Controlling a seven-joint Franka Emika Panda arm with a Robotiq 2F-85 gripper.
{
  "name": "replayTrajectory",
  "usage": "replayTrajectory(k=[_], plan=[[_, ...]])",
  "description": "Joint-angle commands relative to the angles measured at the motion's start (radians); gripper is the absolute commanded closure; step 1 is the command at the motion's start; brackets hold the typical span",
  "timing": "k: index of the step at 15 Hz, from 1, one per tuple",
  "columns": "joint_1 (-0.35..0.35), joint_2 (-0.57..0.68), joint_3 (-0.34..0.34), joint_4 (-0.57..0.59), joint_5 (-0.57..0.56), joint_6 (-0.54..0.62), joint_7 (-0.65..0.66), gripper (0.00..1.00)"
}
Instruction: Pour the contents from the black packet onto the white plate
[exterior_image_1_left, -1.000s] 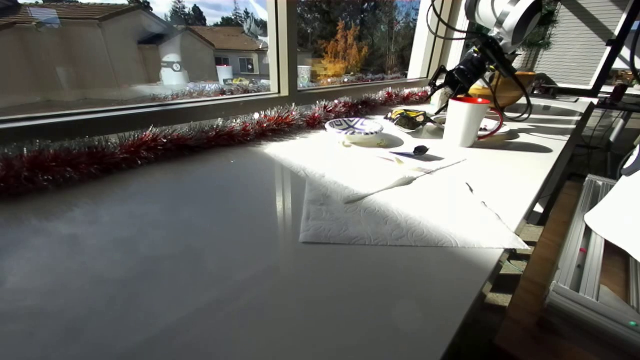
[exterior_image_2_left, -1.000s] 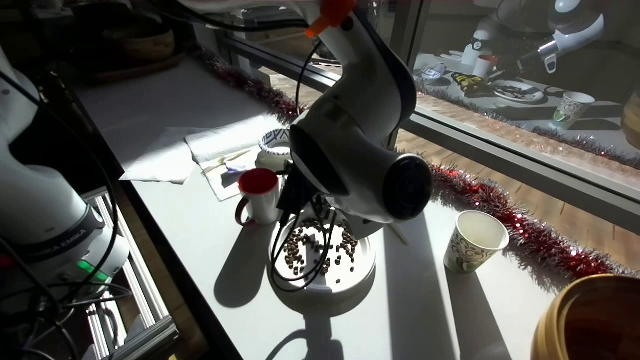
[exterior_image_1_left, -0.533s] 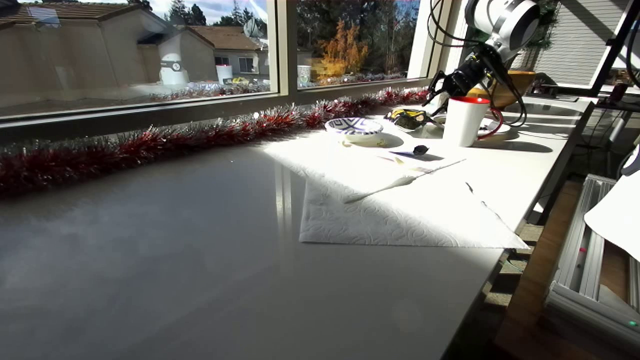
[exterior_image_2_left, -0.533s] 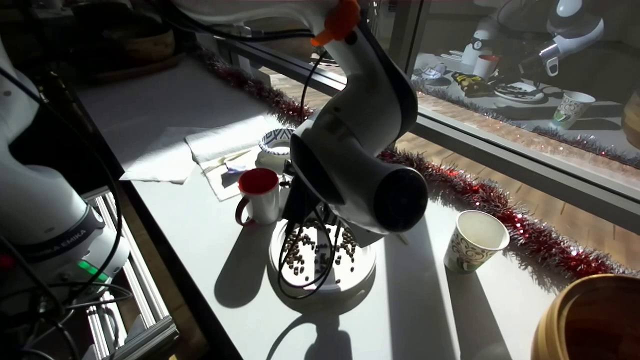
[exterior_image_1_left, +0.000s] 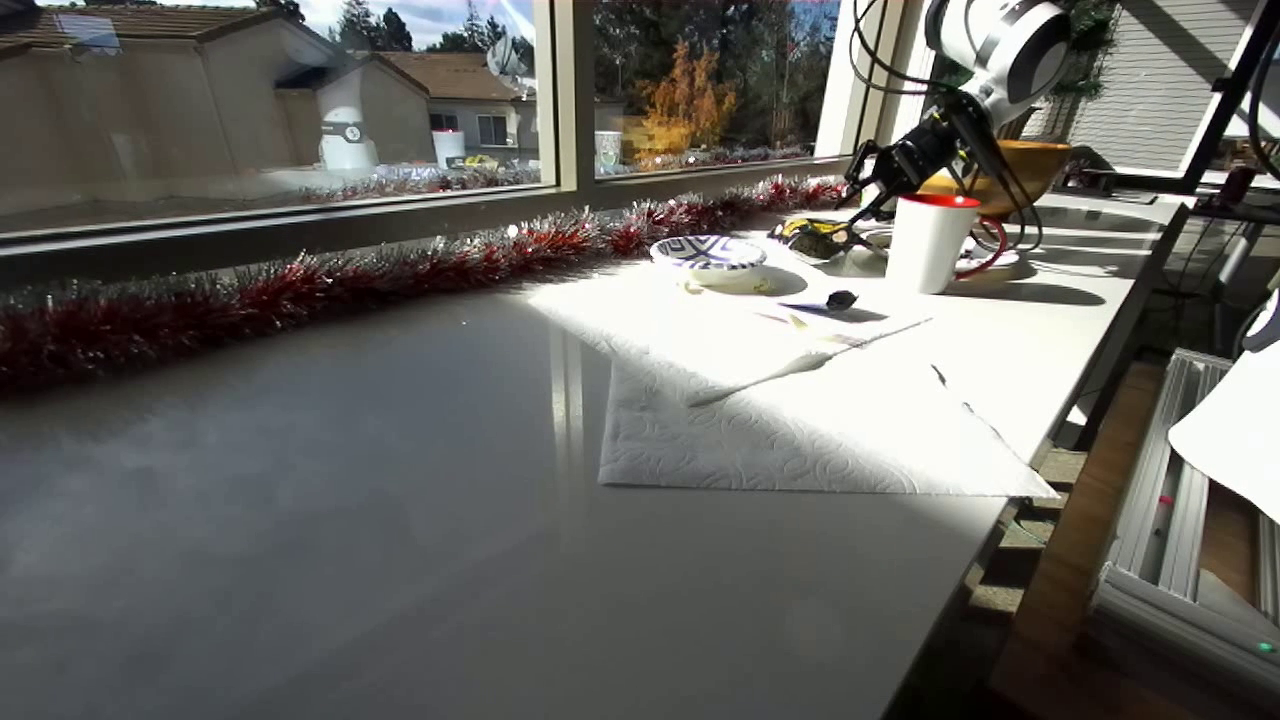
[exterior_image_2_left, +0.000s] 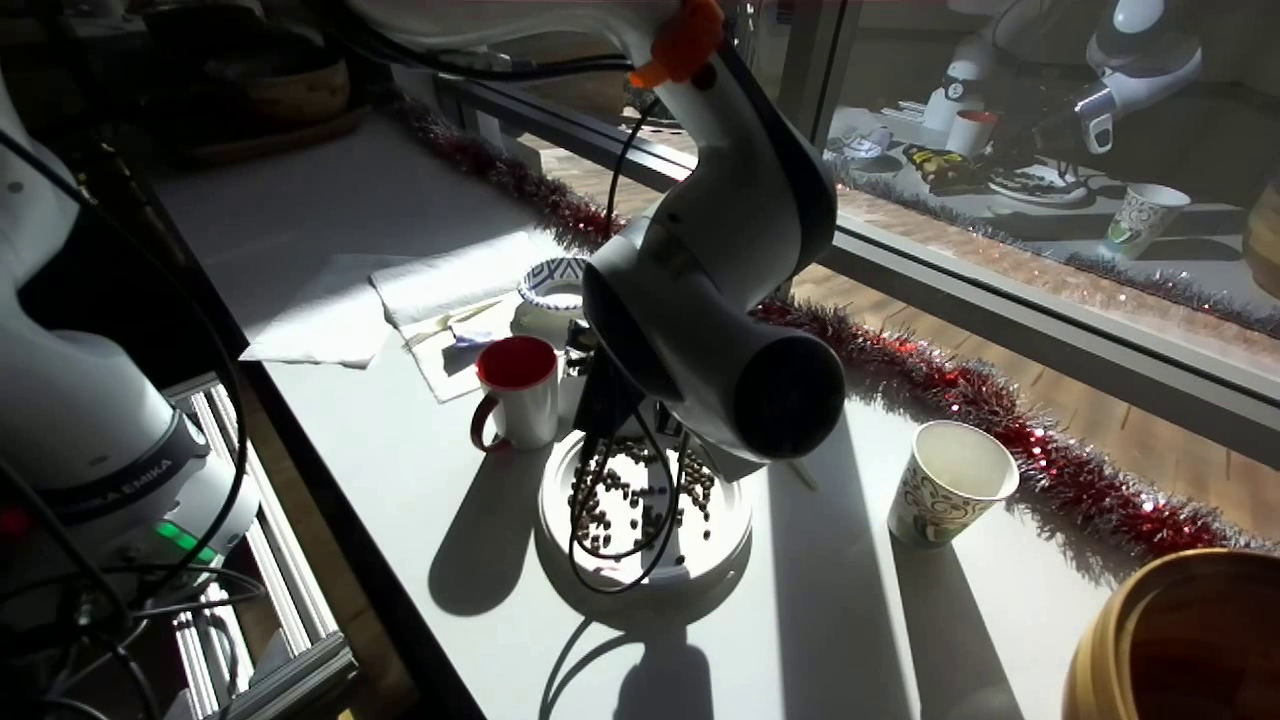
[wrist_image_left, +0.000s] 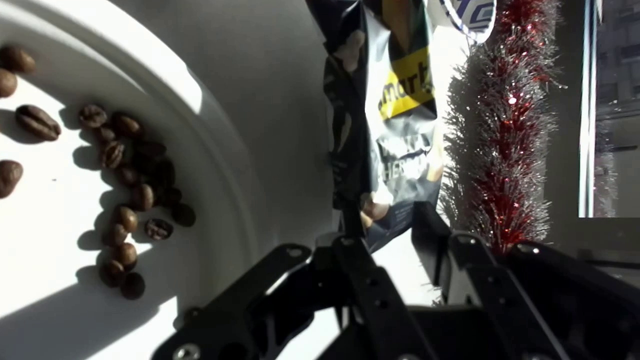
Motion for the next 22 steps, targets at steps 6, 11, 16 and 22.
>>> replayTrajectory(k=[6,11,16,22], plan=[[0.0,0.014,0.001,0.007,0.005,0.017,-0.012,0.55],[0.001,0.026,0.005,0.015,0.01,0.02,-0.008,0.59],[0.006,0.049,0.014,0.029,0.016,0.029,-0.005,0.68],[0.007,0.048,0.02,0.034,0.017,0.034,-0.008,0.96]])
